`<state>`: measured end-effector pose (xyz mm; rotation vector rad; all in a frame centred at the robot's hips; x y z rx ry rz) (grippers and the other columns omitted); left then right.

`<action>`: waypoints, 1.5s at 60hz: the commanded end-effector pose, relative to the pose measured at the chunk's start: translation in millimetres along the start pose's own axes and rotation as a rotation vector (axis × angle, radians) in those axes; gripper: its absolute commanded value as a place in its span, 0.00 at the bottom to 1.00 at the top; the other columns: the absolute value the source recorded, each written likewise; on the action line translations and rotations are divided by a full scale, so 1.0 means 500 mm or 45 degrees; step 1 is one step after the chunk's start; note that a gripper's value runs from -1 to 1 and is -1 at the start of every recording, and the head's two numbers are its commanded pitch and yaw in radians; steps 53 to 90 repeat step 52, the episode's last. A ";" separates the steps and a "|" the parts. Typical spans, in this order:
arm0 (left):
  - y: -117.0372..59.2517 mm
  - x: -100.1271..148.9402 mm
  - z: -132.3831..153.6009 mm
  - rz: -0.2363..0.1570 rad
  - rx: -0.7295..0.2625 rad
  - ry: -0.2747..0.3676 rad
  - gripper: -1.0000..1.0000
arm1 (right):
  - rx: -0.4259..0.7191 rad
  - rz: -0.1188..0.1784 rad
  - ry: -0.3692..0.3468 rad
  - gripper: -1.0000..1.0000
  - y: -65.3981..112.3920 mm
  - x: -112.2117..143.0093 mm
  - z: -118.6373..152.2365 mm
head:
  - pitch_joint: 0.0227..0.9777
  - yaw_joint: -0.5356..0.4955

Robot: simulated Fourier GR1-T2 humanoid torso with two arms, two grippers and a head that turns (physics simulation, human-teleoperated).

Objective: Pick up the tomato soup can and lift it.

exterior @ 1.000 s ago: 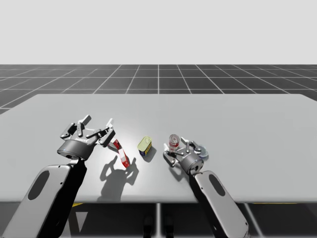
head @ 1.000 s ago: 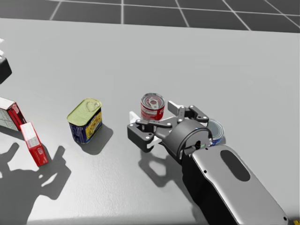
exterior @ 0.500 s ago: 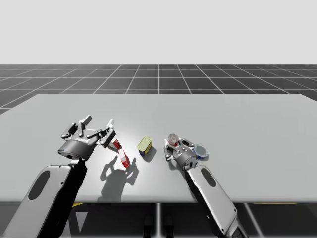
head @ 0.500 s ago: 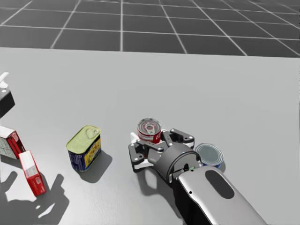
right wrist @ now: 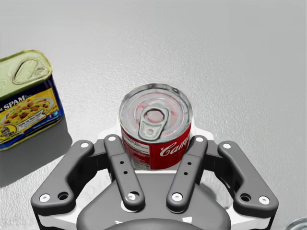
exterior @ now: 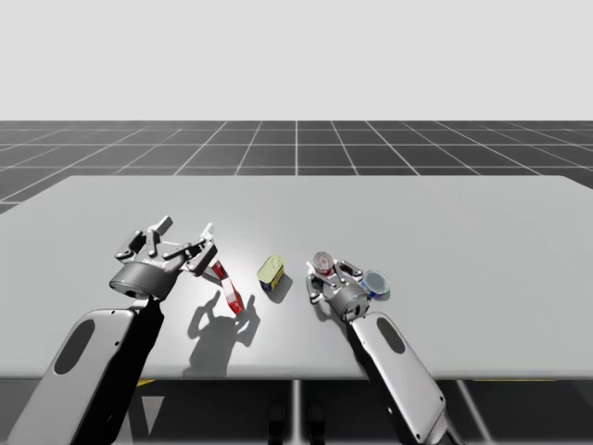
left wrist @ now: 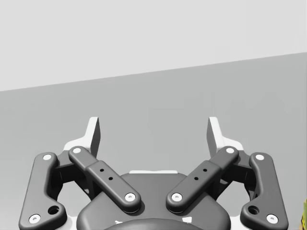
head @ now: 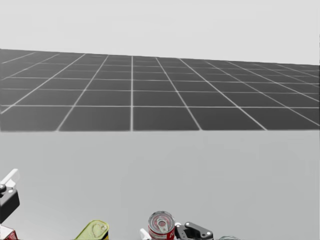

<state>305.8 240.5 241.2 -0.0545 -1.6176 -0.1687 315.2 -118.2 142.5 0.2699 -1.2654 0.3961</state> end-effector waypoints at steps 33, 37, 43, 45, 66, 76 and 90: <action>0.003 0.003 -0.001 0.009 0.012 -0.006 0.00 | -0.165 0.088 -0.339 1.00 -0.016 0.204 0.094 | 0.40 0.40; 0.003 0.004 -0.001 0.012 0.011 -0.006 0.00 | -0.174 0.104 -0.383 1.00 -0.017 0.233 0.107 | 0.40 0.40; 0.003 0.004 0.000 0.014 0.011 -0.007 0.00 | -0.189 0.125 -0.445 1.00 -0.018 0.273 0.126 | 0.40 0.39; 0.003 0.004 0.000 0.015 0.011 -0.008 0.00 | -0.198 0.137 -0.478 1.00 -0.019 0.291 0.135 | 0.40 0.39; 0.003 0.005 0.000 0.016 0.014 -0.011 0.00 | -0.213 0.140 -0.551 1.00 -0.019 0.333 0.158 | 0.40 0.40; 0.003 0.005 0.000 0.016 0.014 -0.011 0.00 | -0.213 0.140 -0.551 1.00 -0.019 0.333 0.158 | 0.40 0.40; 0.003 0.005 0.000 0.016 0.014 -0.011 0.00 | -0.213 0.140 -0.551 1.00 -0.019 0.333 0.158 | 0.40 0.40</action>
